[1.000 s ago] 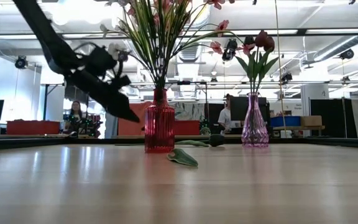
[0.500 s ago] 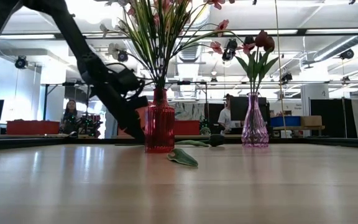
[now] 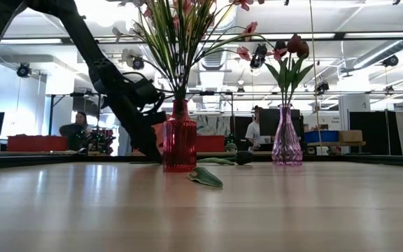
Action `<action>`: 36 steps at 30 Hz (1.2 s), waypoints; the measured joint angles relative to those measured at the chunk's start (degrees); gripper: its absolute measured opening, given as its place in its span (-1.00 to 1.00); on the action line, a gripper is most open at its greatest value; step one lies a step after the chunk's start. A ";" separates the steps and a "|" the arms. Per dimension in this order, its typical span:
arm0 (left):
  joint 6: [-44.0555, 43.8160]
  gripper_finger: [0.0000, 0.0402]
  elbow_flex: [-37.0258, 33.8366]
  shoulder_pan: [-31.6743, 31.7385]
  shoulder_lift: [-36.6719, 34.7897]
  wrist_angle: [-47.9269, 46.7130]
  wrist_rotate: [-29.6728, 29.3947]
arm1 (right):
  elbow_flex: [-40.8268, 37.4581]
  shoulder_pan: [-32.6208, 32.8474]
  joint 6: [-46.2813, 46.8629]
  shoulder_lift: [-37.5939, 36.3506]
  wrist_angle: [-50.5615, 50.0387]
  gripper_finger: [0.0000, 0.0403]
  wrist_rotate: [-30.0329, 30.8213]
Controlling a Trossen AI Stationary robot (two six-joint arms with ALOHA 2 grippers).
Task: Sort flowers into vase by color
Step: Put the black tulip into the violet vase
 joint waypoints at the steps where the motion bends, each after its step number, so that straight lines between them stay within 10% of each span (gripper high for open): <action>1: 0.18 -0.74 -0.02 -0.02 -0.04 -0.10 -0.45 | 0.00 0.00 0.00 0.00 0.00 0.07 0.00; 17: -4.14 -1.00 -0.75 0.39 -7.06 -0.99 2.26 | 0.00 0.00 0.02 0.00 -0.53 0.07 -0.01; 36: -18.45 -1.00 -7.69 0.52 -43.28 -1.22 4.84 | 0.00 0.02 -0.44 0.02 -1.09 0.07 -0.07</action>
